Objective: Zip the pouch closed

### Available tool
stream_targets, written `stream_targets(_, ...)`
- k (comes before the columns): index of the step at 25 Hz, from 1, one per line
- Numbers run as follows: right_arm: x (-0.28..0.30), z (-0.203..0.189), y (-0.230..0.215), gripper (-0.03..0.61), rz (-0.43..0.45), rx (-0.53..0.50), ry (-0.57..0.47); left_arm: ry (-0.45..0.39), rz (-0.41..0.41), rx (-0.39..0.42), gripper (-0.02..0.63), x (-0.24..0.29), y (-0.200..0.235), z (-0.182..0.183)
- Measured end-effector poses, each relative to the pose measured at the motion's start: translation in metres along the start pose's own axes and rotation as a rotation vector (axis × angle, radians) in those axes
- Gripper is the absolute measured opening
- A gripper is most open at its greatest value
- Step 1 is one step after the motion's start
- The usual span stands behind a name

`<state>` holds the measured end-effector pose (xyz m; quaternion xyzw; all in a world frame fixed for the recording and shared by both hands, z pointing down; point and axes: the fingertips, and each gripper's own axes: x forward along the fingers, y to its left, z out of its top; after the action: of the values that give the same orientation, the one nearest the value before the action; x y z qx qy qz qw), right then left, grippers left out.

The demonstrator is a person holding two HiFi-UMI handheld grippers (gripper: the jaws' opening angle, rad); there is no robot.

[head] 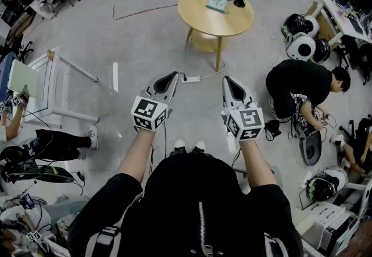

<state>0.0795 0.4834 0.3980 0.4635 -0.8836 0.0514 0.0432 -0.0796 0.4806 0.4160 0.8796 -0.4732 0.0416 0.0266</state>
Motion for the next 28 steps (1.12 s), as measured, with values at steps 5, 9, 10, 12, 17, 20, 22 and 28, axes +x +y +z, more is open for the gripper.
stream_targets(5,0.009,0.000,-0.007,0.004,0.009,0.018,-0.014,0.001,-0.002,-0.005,0.005,0.012,0.005,-0.002)
stream_targets(9,0.009,-0.002,-0.023,0.003,-0.009,0.021,-0.019,0.001,0.000,-0.012,0.005,0.025,0.001,-0.004)
stream_targets(10,0.010,-0.004,-0.027,0.003,-0.009,0.028,-0.015,0.001,0.001,-0.015,0.005,0.028,-0.001,-0.005)
stream_targets(12,0.011,-0.007,-0.033,0.003,-0.001,0.034,-0.008,0.004,0.003,-0.019,0.005,0.035,-0.003,-0.007)
stream_targets(17,0.015,-0.014,-0.049,0.003,0.022,0.039,0.007,0.021,0.010,-0.038,0.005,0.052,-0.008,-0.016)
stream_targets(20,0.024,-0.015,-0.060,0.003,0.027,0.047,0.012,0.026,0.010,-0.045,0.005,0.067,-0.003,-0.019)
stream_targets(22,0.032,-0.016,-0.068,0.003,0.028,0.047,0.016,0.026,0.009,-0.049,0.005,0.078,0.002,-0.020)
stream_targets(28,0.070,-0.020,-0.099,0.003,0.011,0.056,0.030,0.038,-0.012,-0.066,0.005,0.125,0.025,-0.031)
